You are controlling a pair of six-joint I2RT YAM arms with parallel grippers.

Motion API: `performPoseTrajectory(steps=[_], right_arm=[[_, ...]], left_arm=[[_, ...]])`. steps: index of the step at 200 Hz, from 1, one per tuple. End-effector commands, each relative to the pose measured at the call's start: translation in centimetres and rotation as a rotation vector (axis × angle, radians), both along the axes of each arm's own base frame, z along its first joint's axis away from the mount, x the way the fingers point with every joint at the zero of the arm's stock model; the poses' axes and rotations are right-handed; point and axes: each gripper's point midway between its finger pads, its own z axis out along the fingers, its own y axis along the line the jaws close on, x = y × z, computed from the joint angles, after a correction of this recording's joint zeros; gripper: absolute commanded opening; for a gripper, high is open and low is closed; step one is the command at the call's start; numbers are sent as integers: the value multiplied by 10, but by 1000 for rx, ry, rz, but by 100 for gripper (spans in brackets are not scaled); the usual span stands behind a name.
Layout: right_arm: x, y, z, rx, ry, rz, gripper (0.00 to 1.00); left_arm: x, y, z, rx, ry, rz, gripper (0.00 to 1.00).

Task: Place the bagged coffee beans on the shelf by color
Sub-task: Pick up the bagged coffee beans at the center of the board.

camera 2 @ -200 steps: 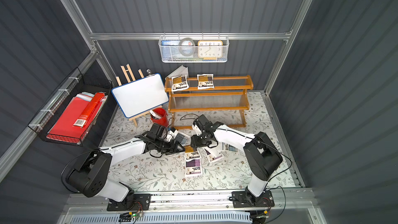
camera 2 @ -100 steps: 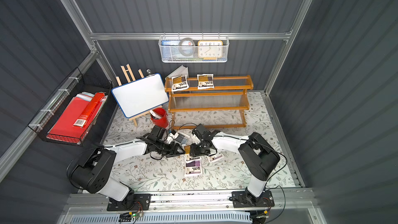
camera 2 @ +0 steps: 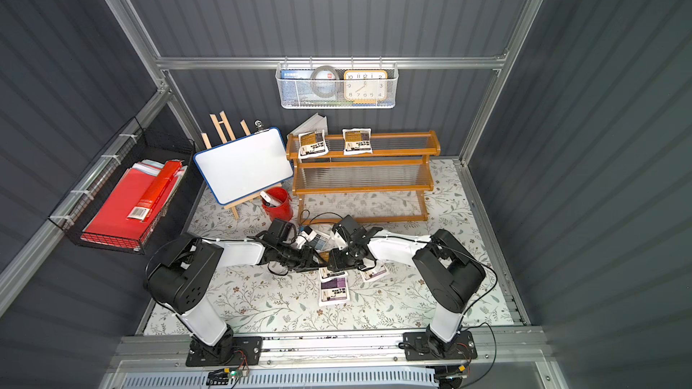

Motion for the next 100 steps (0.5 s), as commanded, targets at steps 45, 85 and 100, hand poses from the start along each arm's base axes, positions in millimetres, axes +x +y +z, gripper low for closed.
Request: performPoseTrajectory(steps=[45,85,100], right_arm=[[-1,-9,-4,-39,-8,-10,47],[18,-19,33,-56,-151,-66,55],[29,-24,53,-56,-223,-104,57]], left_arm=[[3,4,-17,58,10,31,13],[22,4,16,75,-79,81,0],[34,2,40,65,-143,104,0]])
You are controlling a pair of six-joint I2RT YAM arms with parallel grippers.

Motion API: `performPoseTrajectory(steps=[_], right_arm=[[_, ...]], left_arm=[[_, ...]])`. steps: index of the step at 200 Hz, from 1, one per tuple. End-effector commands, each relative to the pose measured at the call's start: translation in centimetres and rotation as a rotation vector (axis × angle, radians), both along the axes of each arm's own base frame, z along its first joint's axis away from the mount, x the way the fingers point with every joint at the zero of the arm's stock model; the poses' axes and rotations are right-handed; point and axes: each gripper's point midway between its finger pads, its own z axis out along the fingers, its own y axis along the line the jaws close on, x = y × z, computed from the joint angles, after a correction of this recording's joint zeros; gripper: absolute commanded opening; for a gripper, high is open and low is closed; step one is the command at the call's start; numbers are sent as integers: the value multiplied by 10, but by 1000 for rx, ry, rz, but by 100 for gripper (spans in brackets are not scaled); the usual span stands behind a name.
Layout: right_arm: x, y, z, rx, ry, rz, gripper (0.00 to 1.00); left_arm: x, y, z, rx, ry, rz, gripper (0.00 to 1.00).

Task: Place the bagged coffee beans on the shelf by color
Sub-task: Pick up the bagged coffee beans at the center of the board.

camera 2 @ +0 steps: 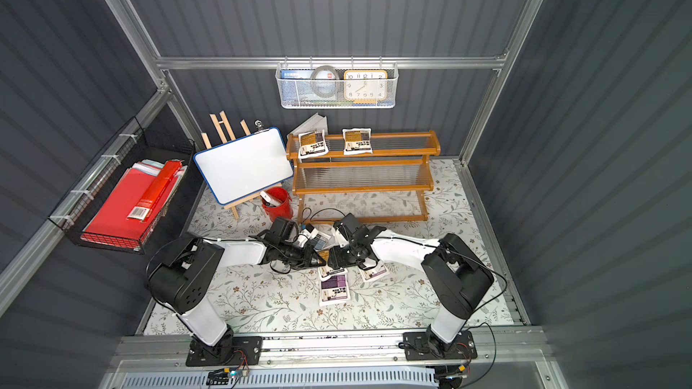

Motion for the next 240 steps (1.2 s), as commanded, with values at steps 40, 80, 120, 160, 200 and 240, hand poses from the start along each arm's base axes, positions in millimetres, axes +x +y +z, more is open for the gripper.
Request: performPoseTrajectory(steps=[40,80,120,160,200,240], right_arm=[[45,-33,82,27,-309,-249,62],[56,-34,132,289,-367,-362,62],[61,-37,147,573,-286,-421,59],[59,-28,159,676,-267,-367,57],[64,-17,154,708,-238,-346,54],[70,-12,151,714,-238,-346,52]], left_arm=[[58,5,92,18,-269,188,0],[75,-3,128,-143,-342,270,0],[77,-14,155,-239,-368,240,0],[75,-19,164,-298,-345,229,0],[73,-22,163,-323,-322,218,0],[72,-24,176,-361,-339,211,0]])
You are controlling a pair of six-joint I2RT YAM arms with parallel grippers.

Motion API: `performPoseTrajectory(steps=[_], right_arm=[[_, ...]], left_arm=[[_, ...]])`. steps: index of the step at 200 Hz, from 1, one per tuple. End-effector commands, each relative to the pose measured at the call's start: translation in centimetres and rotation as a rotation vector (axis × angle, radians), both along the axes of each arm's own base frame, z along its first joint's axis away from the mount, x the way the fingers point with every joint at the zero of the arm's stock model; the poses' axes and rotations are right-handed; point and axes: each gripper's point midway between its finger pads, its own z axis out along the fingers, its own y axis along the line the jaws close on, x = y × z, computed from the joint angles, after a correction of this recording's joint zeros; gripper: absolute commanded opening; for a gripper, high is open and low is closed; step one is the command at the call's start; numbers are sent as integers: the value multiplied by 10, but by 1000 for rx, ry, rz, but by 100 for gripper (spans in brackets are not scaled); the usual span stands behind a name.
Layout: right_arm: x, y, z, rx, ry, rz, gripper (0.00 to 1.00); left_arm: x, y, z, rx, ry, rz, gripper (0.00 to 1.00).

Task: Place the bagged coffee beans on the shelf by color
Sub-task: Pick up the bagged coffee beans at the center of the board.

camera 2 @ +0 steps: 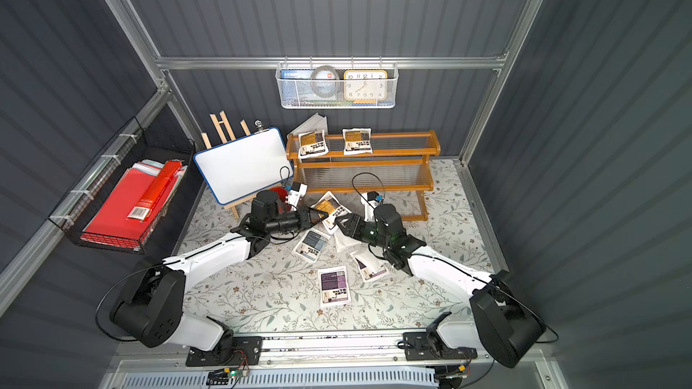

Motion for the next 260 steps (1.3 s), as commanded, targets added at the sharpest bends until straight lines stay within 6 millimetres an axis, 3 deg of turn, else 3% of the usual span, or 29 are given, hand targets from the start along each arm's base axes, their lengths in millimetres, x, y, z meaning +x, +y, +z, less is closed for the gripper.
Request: performPoseTrajectory(steps=[1,30,80,93,117,122,128,146,185,189,215,228,260], right_arm=[[7,6,22,59,-54,8,52],[12,7,27,73,-71,-3,45],[15,6,27,51,-91,-4,1],[14,5,25,35,-90,-1,0],[14,3,21,4,-88,1,0],[13,3,19,-6,-86,1,0],[12,2,17,-22,-84,4,0],[9,-4,13,-74,-82,4,0],[4,-28,23,-198,-128,-37,0],[3,-33,37,-197,-161,-51,0],[9,-57,81,-240,-271,-151,0],[15,-71,105,-241,-305,-198,0],[54,-105,157,-236,-320,-318,0]], left_arm=[[-2,-2,12,-40,-22,-24,0],[-5,-3,6,-42,-1,-33,0],[-9,-3,-12,-44,49,-44,0],[-8,-3,-10,-36,42,-43,0],[-5,-3,-7,-18,26,-36,31],[-3,-2,-7,-10,25,-26,45],[0,0,-6,4,20,-11,53],[11,7,-6,57,5,45,63],[41,53,-8,200,-18,298,65],[44,58,-9,228,-27,323,65],[58,88,-24,378,-22,478,65],[60,94,-31,406,-19,506,65],[60,101,-55,466,14,525,65]])
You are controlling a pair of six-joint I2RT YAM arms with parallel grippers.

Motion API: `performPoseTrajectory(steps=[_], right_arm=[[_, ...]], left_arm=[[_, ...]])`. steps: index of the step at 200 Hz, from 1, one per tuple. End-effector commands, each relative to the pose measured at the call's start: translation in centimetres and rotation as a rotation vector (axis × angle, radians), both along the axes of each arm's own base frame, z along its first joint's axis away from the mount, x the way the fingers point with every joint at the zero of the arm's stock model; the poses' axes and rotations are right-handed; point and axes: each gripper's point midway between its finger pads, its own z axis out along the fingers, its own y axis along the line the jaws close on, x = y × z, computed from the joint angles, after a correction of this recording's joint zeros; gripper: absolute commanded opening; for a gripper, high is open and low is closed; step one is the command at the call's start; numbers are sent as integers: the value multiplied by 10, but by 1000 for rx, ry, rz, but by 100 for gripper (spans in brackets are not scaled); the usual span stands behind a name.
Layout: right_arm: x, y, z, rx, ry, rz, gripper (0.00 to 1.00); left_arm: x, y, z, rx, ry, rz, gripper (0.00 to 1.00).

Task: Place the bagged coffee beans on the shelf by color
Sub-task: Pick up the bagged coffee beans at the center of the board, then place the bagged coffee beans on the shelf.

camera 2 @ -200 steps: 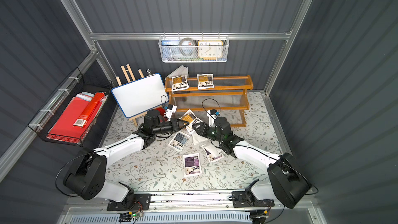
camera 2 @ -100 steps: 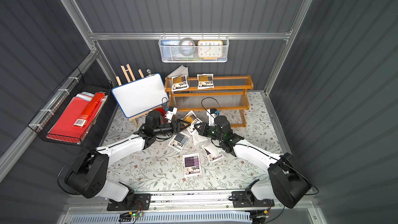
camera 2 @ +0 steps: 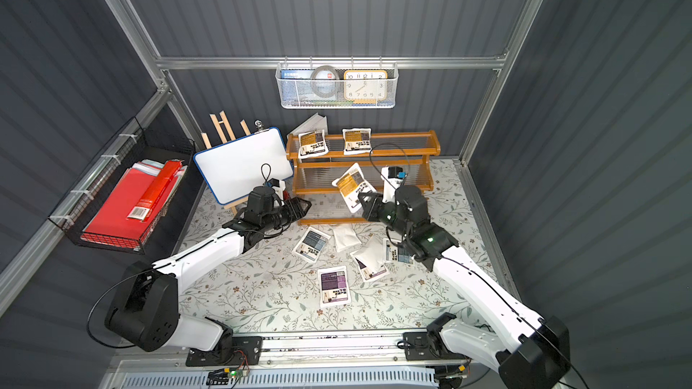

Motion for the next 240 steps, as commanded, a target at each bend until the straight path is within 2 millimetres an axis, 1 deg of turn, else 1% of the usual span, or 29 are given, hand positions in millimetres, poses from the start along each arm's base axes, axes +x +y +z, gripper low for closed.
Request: performPoseTrajectory(steps=[1,3,8,16,17,18,29,35,41,57,61,81,94,132,179,197,203,212,225,240], right_arm=[[29,-31,20,-51,-4,-109,0],[31,-33,27,-46,-13,-114,0],[38,-36,31,-42,-14,-127,0],[48,-44,49,-23,-39,-148,0],[52,-44,45,-28,-28,-151,0],[54,-44,45,-29,-26,-152,0],[72,-54,56,-12,-30,-174,0],[81,-60,59,-1,-19,-184,0],[92,-64,58,8,2,-192,0],[112,-77,58,39,42,-208,0],[115,-76,57,55,56,-183,0],[133,-89,50,101,95,-200,0],[140,-93,48,128,102,-199,0],[158,-94,38,168,126,-166,0],[169,-108,29,162,136,-213,0],[172,-108,22,155,150,-212,0],[172,-108,20,152,157,-214,3],[173,-108,16,148,164,-218,11],[174,-112,12,142,176,-236,32],[174,-114,10,134,181,-251,45]], left_arm=[[2,17,-17,103,15,60,65],[1,17,-18,103,17,59,65],[2,17,-19,102,18,61,65],[1,18,-23,100,23,65,65],[1,18,-23,99,23,65,65],[1,18,-23,99,24,65,65],[1,18,-24,91,27,71,65],[1,19,-23,90,23,74,65],[1,19,-24,90,21,76,65],[2,20,-22,91,15,84,65],[2,20,-22,90,13,83,65],[1,20,-23,90,17,81,65],[0,19,-25,87,24,77,65],[1,16,-25,83,26,64,65],[-2,15,-30,79,38,55,65],[-4,15,-30,79,39,52,65],[-3,15,-30,79,39,51,65],[-4,15,-31,80,40,51,65],[-3,15,-30,81,39,48,65],[-4,15,-32,84,43,45,65]])
